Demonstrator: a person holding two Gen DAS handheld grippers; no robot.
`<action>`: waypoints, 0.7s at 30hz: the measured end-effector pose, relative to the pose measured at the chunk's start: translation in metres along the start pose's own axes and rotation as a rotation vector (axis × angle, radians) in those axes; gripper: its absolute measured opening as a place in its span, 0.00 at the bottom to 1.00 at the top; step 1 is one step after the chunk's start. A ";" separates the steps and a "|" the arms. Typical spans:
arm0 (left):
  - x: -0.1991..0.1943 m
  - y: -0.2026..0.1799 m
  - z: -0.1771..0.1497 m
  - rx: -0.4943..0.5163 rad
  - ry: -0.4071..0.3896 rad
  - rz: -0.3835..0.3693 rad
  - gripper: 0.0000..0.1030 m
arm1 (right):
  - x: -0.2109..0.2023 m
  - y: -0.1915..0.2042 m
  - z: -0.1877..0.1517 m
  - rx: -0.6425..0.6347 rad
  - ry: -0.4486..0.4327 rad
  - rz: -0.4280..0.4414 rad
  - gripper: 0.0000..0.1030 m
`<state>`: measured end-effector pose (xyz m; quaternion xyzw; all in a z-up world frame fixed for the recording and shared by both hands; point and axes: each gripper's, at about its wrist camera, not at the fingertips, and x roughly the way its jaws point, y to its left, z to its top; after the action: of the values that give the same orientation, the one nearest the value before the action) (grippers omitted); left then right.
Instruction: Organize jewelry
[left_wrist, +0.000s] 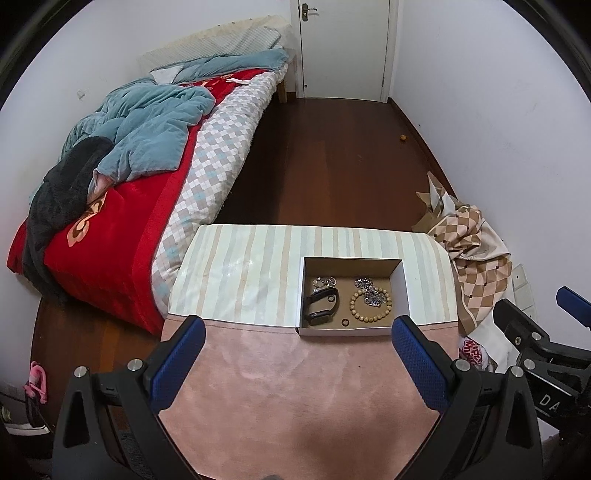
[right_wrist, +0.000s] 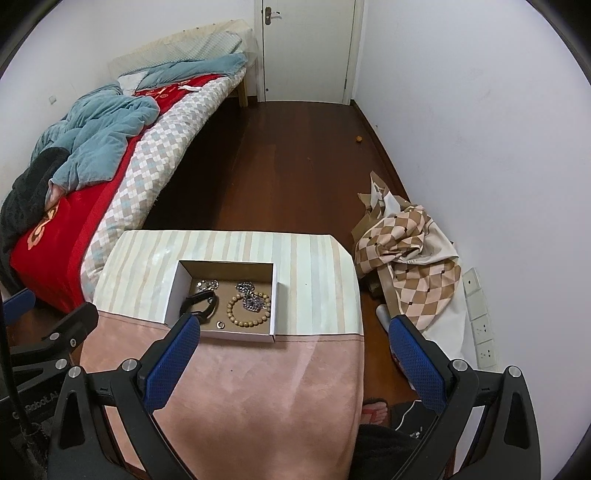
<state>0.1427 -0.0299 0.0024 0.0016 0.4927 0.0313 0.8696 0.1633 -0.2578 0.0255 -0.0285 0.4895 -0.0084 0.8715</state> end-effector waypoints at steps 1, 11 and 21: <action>0.000 -0.001 0.000 0.001 0.001 0.001 1.00 | 0.000 0.000 0.000 0.000 0.001 -0.001 1.00; 0.005 0.002 -0.002 -0.015 0.015 -0.005 1.00 | 0.001 -0.003 -0.001 0.003 0.008 -0.012 1.00; 0.006 0.002 -0.003 -0.012 0.017 0.000 1.00 | 0.002 -0.005 -0.001 0.002 0.017 -0.018 1.00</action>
<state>0.1428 -0.0274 -0.0044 -0.0039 0.4999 0.0341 0.8654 0.1631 -0.2628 0.0233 -0.0320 0.4965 -0.0171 0.8673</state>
